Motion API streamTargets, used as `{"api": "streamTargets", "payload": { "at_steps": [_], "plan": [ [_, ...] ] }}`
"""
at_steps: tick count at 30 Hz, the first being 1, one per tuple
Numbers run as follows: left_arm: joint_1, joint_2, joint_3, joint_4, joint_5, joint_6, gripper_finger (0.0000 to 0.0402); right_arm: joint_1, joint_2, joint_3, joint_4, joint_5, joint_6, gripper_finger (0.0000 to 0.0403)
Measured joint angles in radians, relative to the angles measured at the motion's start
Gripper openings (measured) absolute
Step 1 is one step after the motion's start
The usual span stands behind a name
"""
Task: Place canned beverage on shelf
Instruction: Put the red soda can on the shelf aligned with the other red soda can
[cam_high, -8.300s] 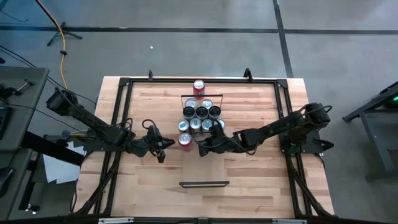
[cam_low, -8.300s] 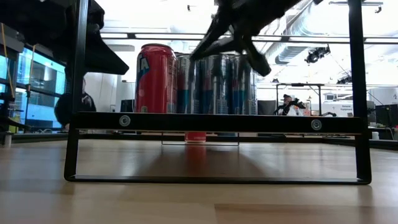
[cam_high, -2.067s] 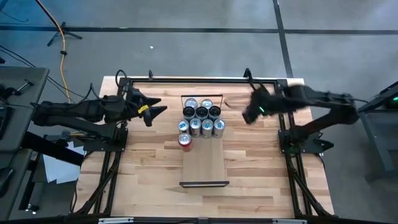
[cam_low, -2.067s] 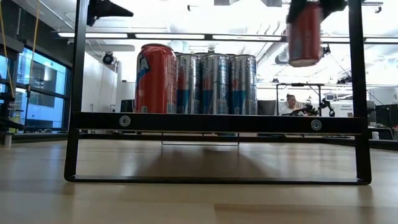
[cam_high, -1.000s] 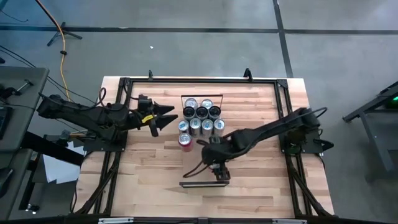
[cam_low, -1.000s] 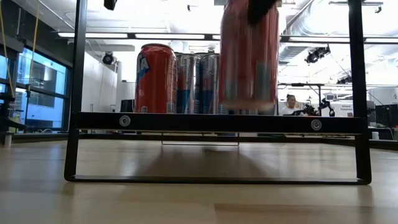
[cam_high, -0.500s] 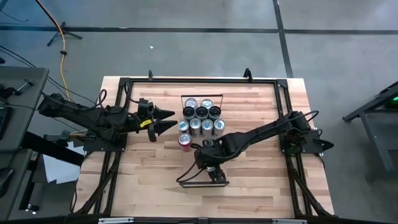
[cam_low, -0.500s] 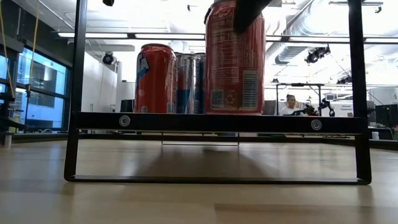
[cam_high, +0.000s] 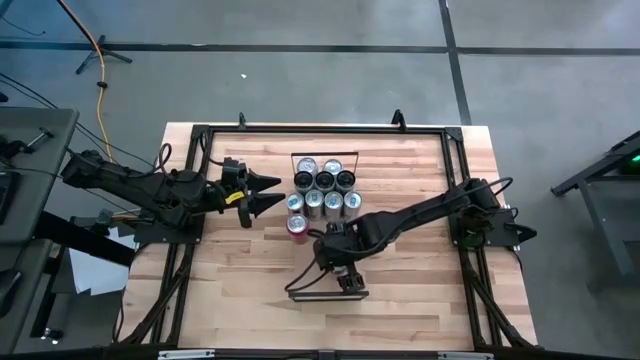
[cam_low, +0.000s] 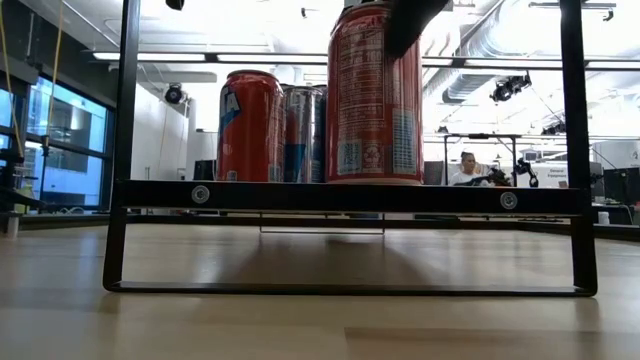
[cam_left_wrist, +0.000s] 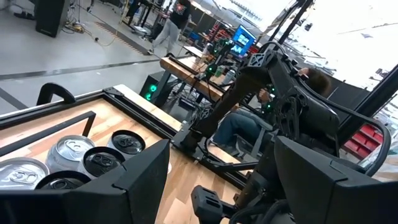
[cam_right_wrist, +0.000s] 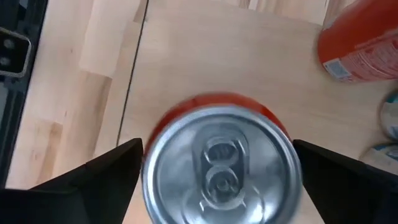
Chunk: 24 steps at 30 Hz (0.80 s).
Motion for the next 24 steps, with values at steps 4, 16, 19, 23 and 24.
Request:
{"api": "streamTargets", "payload": {
  "at_steps": [4, 16, 19, 23, 24],
  "plan": [
    [0.004, 0.0, 0.0, 0.0, 0.0, 0.003, 0.0255, -0.005, -0.018, 0.0, -0.022, 0.002, -0.018, 0.0395],
    [0.004, 0.0, 0.0, -0.001, -0.001, 0.019, 0.0255, 0.012, -0.202, 0.0, -0.064, 0.017, 0.392, 0.0397],
    [0.003, 0.0, 0.0, -0.002, -0.001, 0.031, 0.0255, 0.027, -0.223, 0.0, -0.064, 0.021, 0.862, 0.0397],
    [0.003, 0.0, 0.0, -0.012, -0.001, 0.054, 0.0255, 0.036, -0.214, -0.001, -0.061, 0.075, 1.262, 0.0397],
    [0.003, 0.0, 0.0, -0.014, -0.001, 0.058, 0.0255, 0.036, -0.206, -0.001, -0.061, 0.085, 1.298, 0.0397]
  ]
}}
